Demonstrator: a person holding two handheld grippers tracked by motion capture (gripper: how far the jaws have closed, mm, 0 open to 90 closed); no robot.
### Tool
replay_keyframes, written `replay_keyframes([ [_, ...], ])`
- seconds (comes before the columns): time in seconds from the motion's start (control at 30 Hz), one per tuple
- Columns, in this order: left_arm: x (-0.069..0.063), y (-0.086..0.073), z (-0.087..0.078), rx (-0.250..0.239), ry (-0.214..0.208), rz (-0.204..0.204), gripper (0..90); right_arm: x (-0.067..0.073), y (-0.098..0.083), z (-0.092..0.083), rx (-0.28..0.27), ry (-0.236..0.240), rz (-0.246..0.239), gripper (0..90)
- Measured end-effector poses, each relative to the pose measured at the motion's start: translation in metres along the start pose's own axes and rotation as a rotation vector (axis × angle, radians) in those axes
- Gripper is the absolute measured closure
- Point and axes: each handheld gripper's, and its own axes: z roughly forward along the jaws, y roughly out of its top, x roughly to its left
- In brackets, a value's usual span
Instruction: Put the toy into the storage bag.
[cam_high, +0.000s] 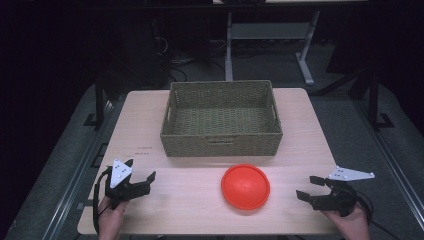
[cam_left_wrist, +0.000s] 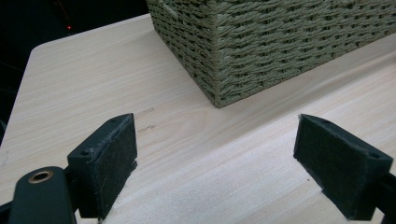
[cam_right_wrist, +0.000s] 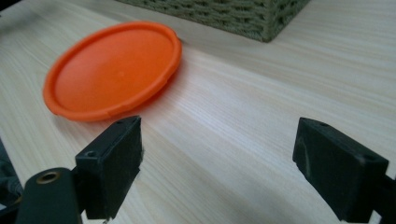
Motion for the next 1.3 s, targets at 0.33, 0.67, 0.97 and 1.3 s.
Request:
replay_keyframes([
  [0.33,0.0,-0.001,0.001,0.008,-0.008,0.008,12.9,0.008,0.008,0.004,-0.002,0.026,0.0,15.5],
  [0.67,0.0,0.0,0.004,0.004,-0.008,0.008,12.8,0.019,0.014,0.011,0.02,0.043,-0.012,15.6],
  [0.97,0.0,0.0,0.004,0.009,-0.008,0.008,12.8,0.03,0.023,0.021,0.04,0.063,-0.033,15.5],
  [1.3,0.001,-0.001,0.005,0.009,-0.008,0.005,12.8,0.043,0.039,0.035,0.1,0.084,-0.052,15.0],
])
